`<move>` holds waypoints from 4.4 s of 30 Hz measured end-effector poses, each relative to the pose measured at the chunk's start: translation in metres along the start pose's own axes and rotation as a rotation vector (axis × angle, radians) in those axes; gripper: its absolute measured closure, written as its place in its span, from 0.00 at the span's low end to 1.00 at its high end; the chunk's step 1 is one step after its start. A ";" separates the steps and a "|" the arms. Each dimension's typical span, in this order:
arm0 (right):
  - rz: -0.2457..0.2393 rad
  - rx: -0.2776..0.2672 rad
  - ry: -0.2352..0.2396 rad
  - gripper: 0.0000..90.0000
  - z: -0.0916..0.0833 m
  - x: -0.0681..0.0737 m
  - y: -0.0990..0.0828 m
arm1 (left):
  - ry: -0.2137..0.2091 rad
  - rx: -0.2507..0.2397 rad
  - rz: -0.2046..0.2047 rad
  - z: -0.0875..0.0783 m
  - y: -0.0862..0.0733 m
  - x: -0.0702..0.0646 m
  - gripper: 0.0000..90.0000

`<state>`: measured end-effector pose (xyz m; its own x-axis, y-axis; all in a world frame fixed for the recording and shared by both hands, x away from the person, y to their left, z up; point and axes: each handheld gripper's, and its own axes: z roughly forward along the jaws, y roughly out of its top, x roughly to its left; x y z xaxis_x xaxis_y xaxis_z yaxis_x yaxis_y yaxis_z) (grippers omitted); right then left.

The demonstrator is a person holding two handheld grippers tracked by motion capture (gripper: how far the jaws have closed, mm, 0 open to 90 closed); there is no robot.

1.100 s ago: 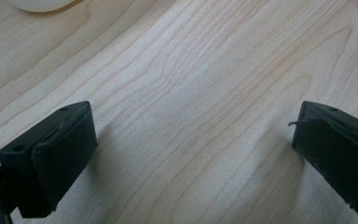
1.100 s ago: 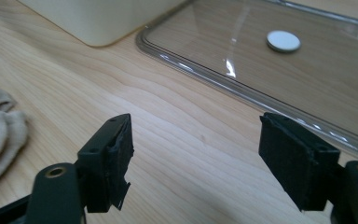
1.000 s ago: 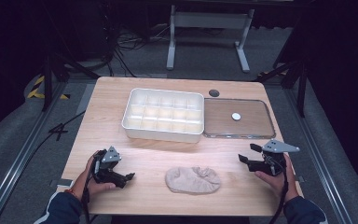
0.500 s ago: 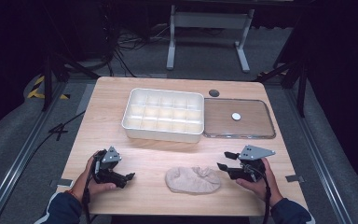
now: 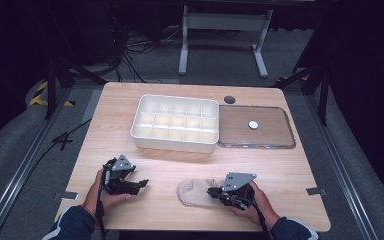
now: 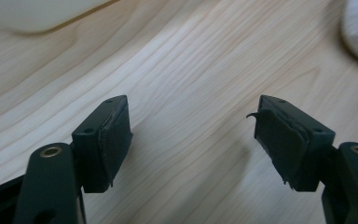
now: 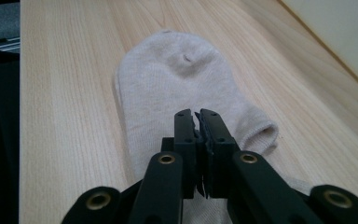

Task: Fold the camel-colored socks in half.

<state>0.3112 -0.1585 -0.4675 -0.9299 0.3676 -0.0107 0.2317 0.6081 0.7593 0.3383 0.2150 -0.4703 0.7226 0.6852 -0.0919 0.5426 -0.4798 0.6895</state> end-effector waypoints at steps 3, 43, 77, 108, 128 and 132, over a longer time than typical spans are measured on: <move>-0.003 0.018 0.006 0.96 0.005 0.000 -0.002 | -0.027 -0.018 0.016 0.004 0.007 -0.008 0.32; -0.041 0.029 -0.018 0.97 0.010 0.005 -0.005 | -0.199 0.118 0.210 0.056 0.051 -0.079 0.68; -0.048 0.059 -0.068 0.98 0.018 0.009 0.006 | -0.266 0.027 0.142 0.035 0.046 -0.076 0.90; -0.011 0.069 -0.103 0.96 0.037 -0.003 0.026 | -0.219 0.028 0.153 0.042 0.054 -0.075 0.90; 0.016 0.040 -0.139 0.95 0.053 -0.005 0.033 | -0.220 -0.070 0.171 0.043 0.071 -0.082 0.90; 0.036 0.031 -0.138 0.86 0.051 -0.008 0.033 | -0.201 -0.063 0.173 0.043 0.072 -0.082 0.90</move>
<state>0.3412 -0.1055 -0.4754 -0.8733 0.4813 -0.0751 0.2746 0.6137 0.7402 0.3369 0.1005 -0.4439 0.8761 0.4704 -0.1057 0.3807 -0.5405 0.7503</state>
